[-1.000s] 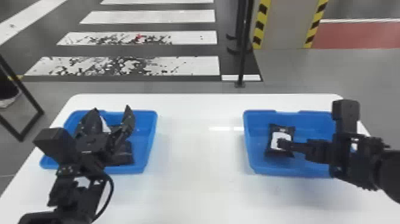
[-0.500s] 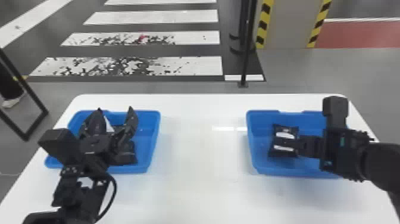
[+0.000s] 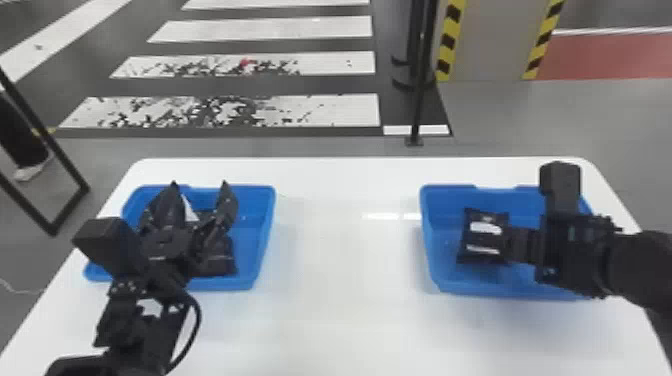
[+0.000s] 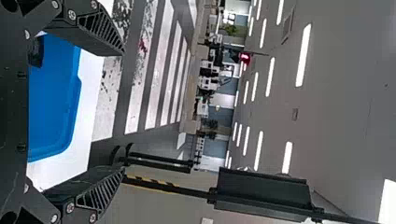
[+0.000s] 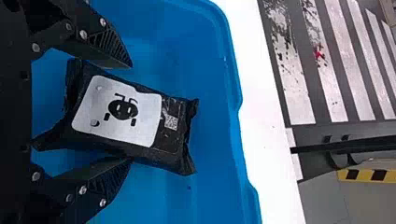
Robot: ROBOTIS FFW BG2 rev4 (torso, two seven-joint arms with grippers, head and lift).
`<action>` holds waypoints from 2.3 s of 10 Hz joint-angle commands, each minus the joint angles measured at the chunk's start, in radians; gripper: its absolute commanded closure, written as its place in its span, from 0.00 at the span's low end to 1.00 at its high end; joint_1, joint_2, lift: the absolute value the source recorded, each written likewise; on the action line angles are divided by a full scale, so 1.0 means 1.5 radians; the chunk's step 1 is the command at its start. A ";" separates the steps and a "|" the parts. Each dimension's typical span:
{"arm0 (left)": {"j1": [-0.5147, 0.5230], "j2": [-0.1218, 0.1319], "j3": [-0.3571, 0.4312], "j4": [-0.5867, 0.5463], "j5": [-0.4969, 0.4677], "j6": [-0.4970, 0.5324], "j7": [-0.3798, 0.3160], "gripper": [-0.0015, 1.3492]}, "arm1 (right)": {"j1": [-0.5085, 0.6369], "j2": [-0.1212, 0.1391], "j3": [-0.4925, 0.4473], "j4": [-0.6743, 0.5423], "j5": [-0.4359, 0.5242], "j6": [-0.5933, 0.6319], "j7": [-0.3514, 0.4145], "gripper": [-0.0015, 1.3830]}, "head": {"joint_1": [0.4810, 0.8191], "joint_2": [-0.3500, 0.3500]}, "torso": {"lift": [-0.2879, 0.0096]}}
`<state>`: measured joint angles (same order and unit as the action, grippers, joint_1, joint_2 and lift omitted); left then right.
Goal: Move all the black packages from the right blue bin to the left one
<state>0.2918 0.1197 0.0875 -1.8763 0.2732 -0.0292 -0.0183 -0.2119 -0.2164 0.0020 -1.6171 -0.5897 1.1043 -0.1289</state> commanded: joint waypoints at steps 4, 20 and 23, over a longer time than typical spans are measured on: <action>0.002 0.000 0.000 0.000 0.000 0.000 0.000 0.13 | -0.003 -0.006 0.000 0.019 -0.044 0.007 0.005 0.83 | 0.63 0.61 | 0.50; -0.023 0.021 -0.110 -0.085 0.249 -0.028 -0.016 0.13 | -0.086 -0.073 0.157 0.158 -0.172 -0.401 0.599 0.84 | 0.50 0.69 | 0.50; -0.026 0.032 -0.129 -0.119 0.277 0.028 -0.026 0.13 | -0.114 -0.073 0.247 0.133 -0.193 -0.388 0.600 0.84 | 0.43 0.70 | 0.50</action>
<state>0.2538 0.1643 -0.1047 -2.0532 0.6950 -0.0081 -0.0565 -0.3743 -0.3259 0.3409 -1.4082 -0.8712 0.5159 0.7709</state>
